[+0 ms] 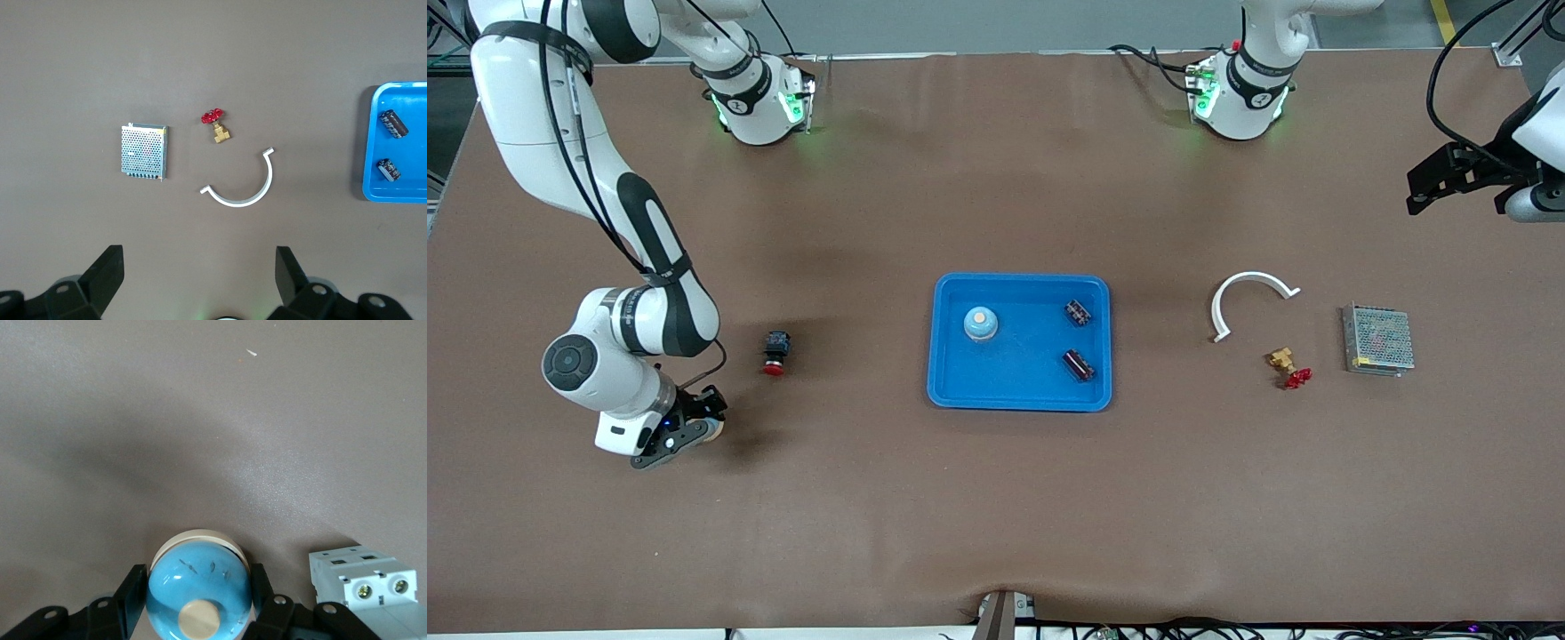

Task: Place electrolytic capacitor and blue bell in tray
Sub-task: 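Carry the blue bell over the tray with the right gripper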

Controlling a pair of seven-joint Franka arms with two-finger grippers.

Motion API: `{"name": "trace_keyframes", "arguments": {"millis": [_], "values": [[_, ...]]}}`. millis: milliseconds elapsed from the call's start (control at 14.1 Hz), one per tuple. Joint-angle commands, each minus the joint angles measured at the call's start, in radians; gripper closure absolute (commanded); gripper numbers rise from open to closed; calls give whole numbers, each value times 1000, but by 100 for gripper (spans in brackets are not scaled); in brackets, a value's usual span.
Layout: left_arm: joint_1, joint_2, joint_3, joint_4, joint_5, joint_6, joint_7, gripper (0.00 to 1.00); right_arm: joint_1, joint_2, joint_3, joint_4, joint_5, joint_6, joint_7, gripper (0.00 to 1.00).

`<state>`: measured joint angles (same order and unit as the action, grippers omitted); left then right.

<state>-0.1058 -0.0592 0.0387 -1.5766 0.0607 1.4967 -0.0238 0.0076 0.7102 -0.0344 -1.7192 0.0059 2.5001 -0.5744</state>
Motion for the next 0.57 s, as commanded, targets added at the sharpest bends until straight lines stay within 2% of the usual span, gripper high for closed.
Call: {"name": "trace_keyframes", "arguments": {"millis": [0, 425, 496], "values": [[-6, -25, 15, -22, -18, -4, 21, 0, -11, -14, 19, 3, 14, -4, -7, 60], [-6, -19, 7, -19, -18, -23, 5, 0, 2, -28, 47, 127, 16, -190, 66, 61], [-8, -17, 7, -19, -18, -23, 5, 0, 5, -34, 66, 141, 16, -210, 105, 61]]}}
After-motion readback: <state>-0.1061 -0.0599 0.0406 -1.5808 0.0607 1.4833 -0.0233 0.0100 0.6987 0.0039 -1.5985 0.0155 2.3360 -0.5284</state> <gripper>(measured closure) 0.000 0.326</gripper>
